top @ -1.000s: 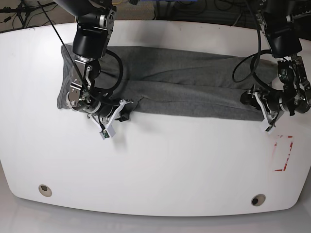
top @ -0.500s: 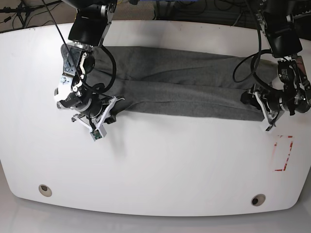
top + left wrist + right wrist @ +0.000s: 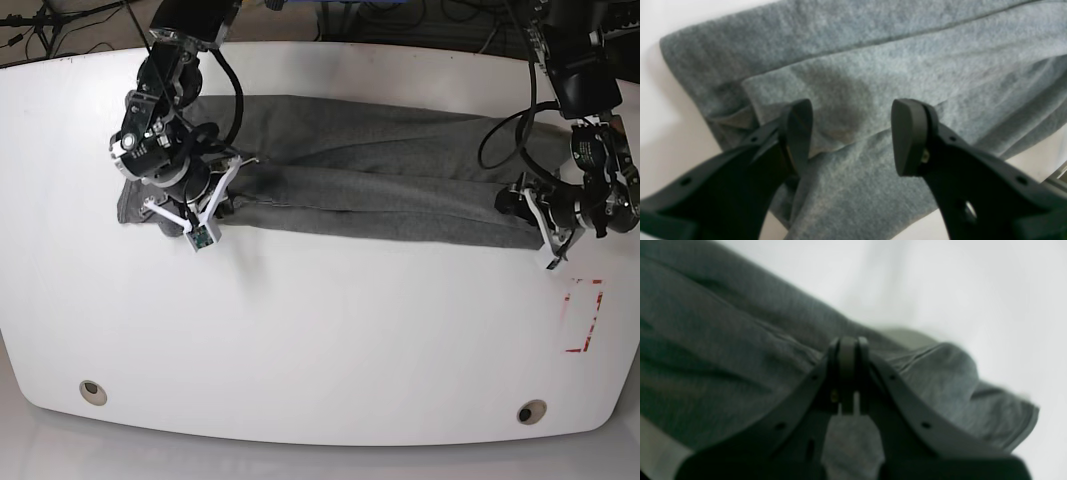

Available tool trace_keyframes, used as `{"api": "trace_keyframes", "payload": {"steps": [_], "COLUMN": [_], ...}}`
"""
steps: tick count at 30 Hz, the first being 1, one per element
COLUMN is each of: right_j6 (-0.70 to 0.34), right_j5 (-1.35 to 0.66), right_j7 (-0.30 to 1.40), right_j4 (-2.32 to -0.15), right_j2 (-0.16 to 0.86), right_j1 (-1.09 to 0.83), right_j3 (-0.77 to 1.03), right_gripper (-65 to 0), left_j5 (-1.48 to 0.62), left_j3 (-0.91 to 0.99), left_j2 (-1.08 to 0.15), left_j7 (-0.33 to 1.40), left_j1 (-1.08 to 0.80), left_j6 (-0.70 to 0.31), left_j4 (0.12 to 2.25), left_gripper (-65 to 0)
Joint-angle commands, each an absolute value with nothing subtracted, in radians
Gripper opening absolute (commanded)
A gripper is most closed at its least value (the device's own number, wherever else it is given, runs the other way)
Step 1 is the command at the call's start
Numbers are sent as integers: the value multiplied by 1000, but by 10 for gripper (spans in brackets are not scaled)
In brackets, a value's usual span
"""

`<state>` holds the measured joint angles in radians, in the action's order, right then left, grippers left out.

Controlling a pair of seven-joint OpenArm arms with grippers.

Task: Fold the T-shirt properly
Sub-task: 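Drag the strip with both grippers away from the robot, flattening it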

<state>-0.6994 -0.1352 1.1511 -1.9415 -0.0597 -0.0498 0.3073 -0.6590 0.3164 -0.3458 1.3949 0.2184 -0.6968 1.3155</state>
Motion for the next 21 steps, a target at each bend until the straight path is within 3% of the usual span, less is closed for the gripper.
{"api": "trace_keyframes", "payload": {"steps": [1,8,15,21], "right_j6": [-698,-698,-698,-698], "right_j5": [-150,-226,-263,-271], "right_j7": [1148,1167,1167,1167], "right_j4": [-1995,-2015,-2018,-2029], "right_j2": [-65,-74,-76,-77], "right_j1": [-73,-150,-220,-251], "right_j3": [306,306,308,308], "right_gripper": [-650,-647,-498,-471], "left_j5": [-647,-576,-570,-570], "left_j3": [320,320,320,320], "left_j2": [-361,-355,-346,-344], "left_j7": [1383,1383,1383,1383], "left_j1": [239,237,237,237], "left_j6": [-698,-698,-698,-698], "left_j4": [1331,1331,1330,1330], "left_gripper": [-299,-299,-299,-299]}}
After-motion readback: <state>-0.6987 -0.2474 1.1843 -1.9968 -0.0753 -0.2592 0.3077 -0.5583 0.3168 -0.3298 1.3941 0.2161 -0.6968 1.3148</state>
